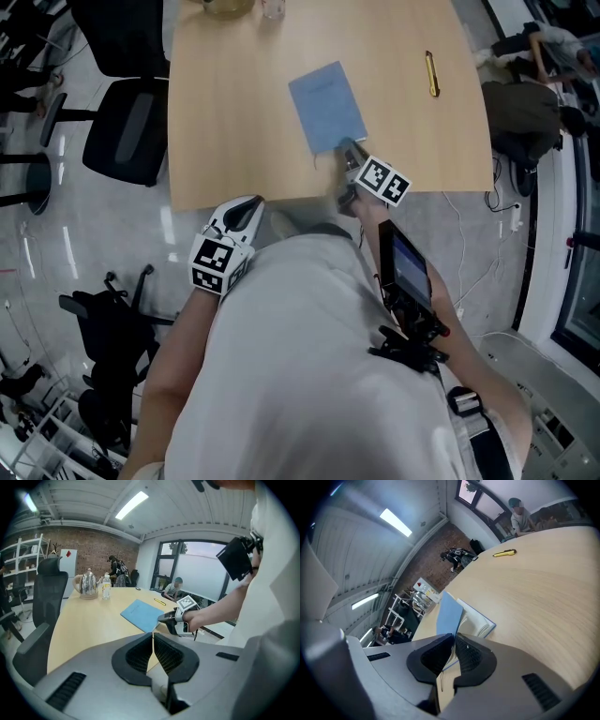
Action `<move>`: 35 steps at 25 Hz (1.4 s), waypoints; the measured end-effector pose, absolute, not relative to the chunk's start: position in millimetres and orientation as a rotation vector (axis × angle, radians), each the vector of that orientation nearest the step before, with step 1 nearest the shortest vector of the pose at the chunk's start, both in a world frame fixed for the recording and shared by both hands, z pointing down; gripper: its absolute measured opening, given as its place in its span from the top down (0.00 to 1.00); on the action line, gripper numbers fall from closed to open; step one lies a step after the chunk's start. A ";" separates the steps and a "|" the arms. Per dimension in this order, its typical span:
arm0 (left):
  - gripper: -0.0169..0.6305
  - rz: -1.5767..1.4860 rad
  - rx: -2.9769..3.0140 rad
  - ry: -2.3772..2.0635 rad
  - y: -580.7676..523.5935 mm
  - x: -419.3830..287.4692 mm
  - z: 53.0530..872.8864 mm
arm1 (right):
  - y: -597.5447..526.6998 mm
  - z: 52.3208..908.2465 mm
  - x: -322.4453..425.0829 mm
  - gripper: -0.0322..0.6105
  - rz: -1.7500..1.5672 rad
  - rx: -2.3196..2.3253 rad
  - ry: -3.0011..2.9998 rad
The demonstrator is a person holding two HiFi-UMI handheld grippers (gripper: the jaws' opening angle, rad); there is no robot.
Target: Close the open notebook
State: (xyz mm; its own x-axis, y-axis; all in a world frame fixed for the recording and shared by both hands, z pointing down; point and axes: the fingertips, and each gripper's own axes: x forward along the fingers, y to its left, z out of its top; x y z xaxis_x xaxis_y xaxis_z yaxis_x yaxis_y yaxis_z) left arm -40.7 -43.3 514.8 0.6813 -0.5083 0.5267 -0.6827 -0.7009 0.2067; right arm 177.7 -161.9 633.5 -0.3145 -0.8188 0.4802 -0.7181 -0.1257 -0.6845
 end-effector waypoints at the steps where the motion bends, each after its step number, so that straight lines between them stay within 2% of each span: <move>1: 0.95 0.622 2.509 -0.930 -42.4 -39.6 514.3 | -161.9 637.7 180.3 0.90 -1.454 -1.781 1.991; 9: 0.95 0.628 2.495 -0.951 -39.4 -42.0 515.2 | -160.8 656.7 190.8 0.90 -1.621 -1.826 1.773; 13: 0.95 0.619 2.491 -0.959 -38.3 -43.4 515.8 | -152.0 652.0 200.8 0.90 -1.604 -1.886 1.722; 23: 0.95 0.544 2.496 -0.953 -47.7 -32.5 515.5 | -167.1 597.4 247.3 0.89 -1.120 -2.225 2.147; 31: 0.95 0.476 2.501 -0.962 -63.7 -29.7 511.8 | -208.6 575.2 193.3 0.89 -0.685 -2.083 2.896; 35: 0.95 0.471 2.467 -1.018 -67.5 -31.2 506.5 | -218.9 611.4 186.0 0.86 -0.724 -2.036 3.121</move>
